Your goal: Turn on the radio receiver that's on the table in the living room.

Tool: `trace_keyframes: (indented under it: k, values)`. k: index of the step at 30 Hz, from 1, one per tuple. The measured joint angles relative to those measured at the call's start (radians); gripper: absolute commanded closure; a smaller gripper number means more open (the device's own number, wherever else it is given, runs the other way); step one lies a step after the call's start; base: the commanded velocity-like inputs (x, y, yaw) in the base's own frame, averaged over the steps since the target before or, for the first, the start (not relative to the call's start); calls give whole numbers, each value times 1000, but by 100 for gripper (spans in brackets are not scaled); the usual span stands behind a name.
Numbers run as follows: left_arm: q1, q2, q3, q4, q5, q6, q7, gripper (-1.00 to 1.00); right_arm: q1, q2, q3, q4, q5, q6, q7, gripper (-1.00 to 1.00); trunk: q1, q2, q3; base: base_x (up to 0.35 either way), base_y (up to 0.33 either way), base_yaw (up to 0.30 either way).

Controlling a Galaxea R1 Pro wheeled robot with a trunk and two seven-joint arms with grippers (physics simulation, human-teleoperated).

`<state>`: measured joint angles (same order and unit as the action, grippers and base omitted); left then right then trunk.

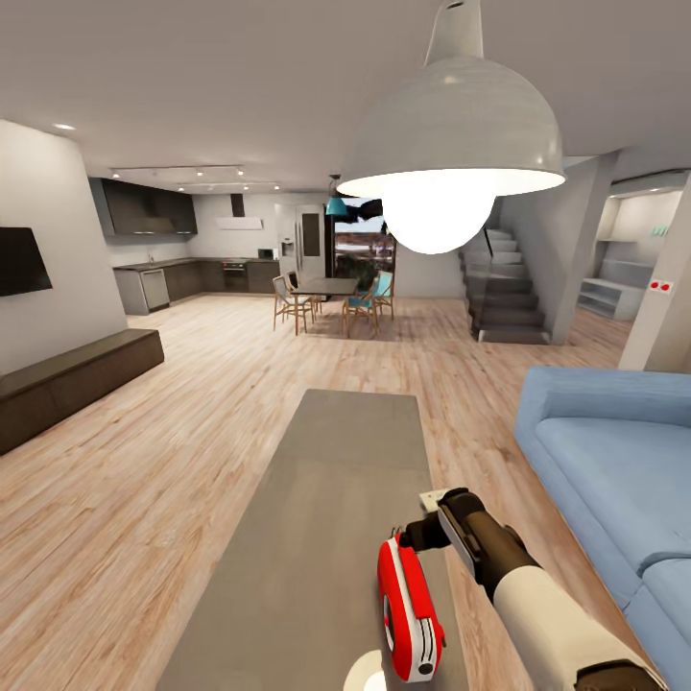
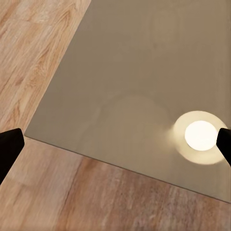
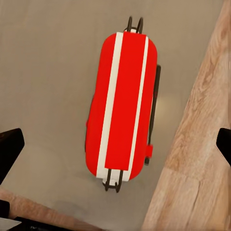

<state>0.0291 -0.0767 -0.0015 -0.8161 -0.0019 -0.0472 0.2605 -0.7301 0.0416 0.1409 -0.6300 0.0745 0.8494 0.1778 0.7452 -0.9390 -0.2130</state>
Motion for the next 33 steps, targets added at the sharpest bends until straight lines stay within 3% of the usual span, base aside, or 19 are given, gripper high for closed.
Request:
trace_keyframes:
  k: [13,23,33]
  values:
    - [0,-4,1,0,0,-29,-1,-100,-27,-2,-4,-7,-1,-1,14,-100,0,0,0,0,0,0]
    - [0,-2,1,0,1,-31,-1,-100,-28,-2,-52,-17,-9,-73,15,-100,0,0,0,0,0,0]
    - [0,0,3,0,3,-31,0,-100,-28,-2,-59,-15,-10,-86,2,-100,0,0,0,0,0,0]
